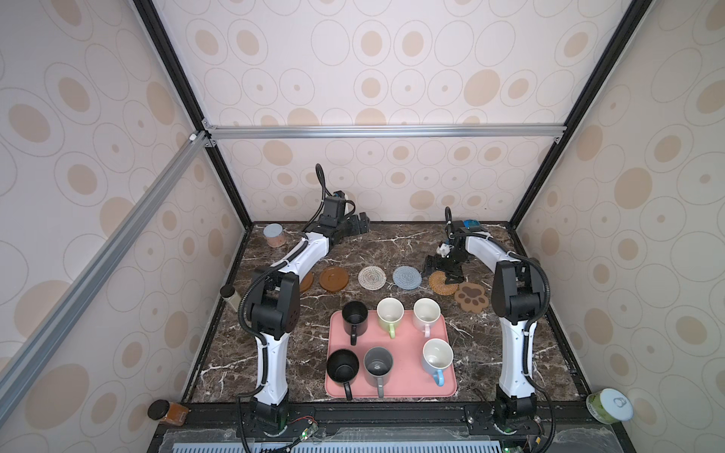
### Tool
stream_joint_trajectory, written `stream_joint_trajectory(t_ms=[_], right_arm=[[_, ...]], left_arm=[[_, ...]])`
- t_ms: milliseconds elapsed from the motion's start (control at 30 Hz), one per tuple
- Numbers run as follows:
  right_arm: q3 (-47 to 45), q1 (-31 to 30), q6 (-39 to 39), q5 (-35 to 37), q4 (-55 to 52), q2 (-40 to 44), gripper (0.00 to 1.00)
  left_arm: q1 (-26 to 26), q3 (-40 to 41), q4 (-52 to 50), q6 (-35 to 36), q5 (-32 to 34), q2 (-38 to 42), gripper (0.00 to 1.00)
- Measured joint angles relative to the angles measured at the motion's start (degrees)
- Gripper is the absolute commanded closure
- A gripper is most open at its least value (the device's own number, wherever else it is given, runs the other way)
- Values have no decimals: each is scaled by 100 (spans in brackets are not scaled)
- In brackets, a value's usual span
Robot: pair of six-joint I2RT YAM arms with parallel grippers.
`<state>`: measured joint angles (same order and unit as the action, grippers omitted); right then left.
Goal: Place cups on coasters
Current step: Move the coaster to the top-right of the table.
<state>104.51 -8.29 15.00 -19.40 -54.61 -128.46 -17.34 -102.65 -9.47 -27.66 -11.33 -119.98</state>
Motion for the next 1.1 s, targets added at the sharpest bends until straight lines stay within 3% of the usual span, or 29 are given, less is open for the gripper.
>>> stream_joint_trajectory(t_ms=[400, 1100], right_arm=[[1174, 0, 190, 304, -389, -671, 0], [1117, 55, 105, -57, -354, -662, 0]], left_arm=[[0, -474, -251, 4, -20, -254, 0], [0, -446, -264, 2, -15, -254, 0]])
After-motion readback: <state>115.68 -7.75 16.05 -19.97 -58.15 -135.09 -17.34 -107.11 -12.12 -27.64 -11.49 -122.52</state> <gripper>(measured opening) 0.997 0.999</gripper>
